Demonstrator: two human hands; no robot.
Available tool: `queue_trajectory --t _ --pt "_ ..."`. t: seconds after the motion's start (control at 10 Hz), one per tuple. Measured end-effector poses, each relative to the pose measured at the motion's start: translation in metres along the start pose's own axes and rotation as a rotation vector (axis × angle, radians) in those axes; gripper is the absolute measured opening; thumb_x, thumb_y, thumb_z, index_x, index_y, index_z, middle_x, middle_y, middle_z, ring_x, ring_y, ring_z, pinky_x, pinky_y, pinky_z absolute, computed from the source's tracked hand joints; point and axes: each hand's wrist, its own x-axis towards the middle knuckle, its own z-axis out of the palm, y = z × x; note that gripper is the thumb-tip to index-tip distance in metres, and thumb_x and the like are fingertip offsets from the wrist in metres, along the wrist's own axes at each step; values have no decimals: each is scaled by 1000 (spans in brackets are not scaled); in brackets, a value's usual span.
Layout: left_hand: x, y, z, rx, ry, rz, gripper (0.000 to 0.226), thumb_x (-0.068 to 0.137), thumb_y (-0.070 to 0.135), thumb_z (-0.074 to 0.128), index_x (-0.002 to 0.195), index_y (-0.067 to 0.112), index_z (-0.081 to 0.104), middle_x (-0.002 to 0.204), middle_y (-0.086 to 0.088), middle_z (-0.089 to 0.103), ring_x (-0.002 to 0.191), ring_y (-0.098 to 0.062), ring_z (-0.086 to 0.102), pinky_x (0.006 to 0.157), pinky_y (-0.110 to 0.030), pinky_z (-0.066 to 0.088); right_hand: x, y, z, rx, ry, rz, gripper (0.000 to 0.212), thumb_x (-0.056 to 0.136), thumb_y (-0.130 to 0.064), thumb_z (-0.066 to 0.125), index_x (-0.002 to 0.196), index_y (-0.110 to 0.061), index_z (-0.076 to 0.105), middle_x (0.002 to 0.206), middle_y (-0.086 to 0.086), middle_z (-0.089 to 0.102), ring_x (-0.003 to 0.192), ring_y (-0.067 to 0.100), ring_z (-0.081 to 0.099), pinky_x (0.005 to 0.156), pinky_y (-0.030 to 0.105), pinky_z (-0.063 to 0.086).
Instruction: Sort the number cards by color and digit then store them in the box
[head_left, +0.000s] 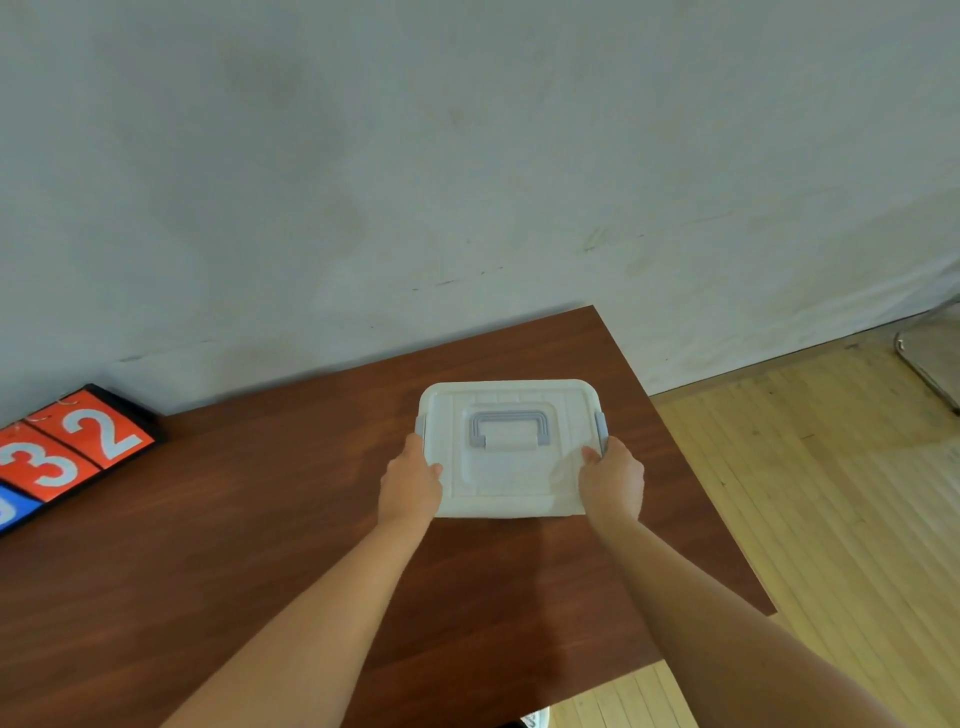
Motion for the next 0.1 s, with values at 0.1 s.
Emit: queue_trajectory --t 0.1 --pt "6 -5 -17 9 -115 19 26 97 21 53 121 13 48 111 -6 63 93 -23 63 70 -35 51 2 -3 -3 -124 -69 5 29 100 -25 48 122 -7 51 106 8 61 92 24 62 75 36 56"
